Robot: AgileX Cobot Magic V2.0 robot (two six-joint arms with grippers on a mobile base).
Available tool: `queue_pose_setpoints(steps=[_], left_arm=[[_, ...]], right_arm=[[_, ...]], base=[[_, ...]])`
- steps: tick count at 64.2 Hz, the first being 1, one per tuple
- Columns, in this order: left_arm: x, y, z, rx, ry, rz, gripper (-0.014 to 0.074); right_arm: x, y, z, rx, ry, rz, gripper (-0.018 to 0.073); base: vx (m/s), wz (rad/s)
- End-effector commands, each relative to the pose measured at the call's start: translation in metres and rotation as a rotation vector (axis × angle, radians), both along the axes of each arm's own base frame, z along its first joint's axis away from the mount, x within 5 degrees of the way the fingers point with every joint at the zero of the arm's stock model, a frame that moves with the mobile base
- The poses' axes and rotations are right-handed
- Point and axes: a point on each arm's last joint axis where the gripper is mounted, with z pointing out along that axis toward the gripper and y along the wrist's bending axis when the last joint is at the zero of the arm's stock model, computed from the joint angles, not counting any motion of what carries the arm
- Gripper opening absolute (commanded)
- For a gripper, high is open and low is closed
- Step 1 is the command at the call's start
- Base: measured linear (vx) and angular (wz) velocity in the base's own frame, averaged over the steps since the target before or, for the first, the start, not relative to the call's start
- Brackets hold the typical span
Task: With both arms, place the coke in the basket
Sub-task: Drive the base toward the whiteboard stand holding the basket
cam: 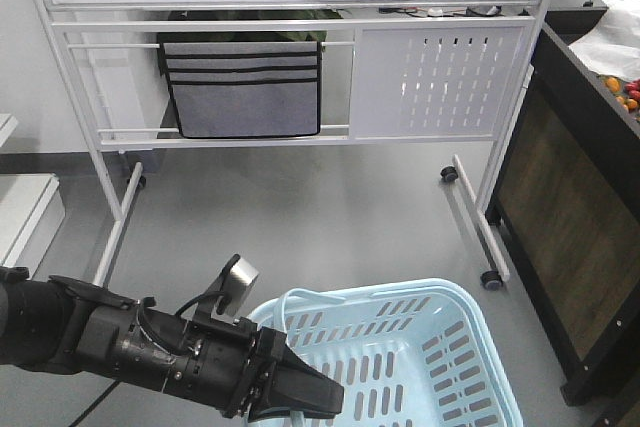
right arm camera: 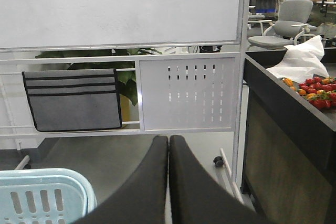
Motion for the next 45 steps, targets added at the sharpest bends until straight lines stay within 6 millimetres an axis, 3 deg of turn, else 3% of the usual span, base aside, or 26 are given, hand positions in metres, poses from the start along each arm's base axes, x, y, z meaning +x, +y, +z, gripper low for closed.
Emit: queue_pose_setpoints(steps=[1,45], left_arm=[[0.0006,-0.0024,0.0256,-0.142,-0.024,0.013,-0.0007],[0.0006,-0.0024,0.0256,-0.142,-0.024,0.013,-0.0007]], right_arm=[[-0.0006,0.0000,0.0022,-0.014,-0.071,-0.001,-0.0009],[-0.0006,0.0000,0.0021,-0.014,-0.069,-0.002,-0.0009]], base=[[0.09,0.03],[0.13,0.05]])
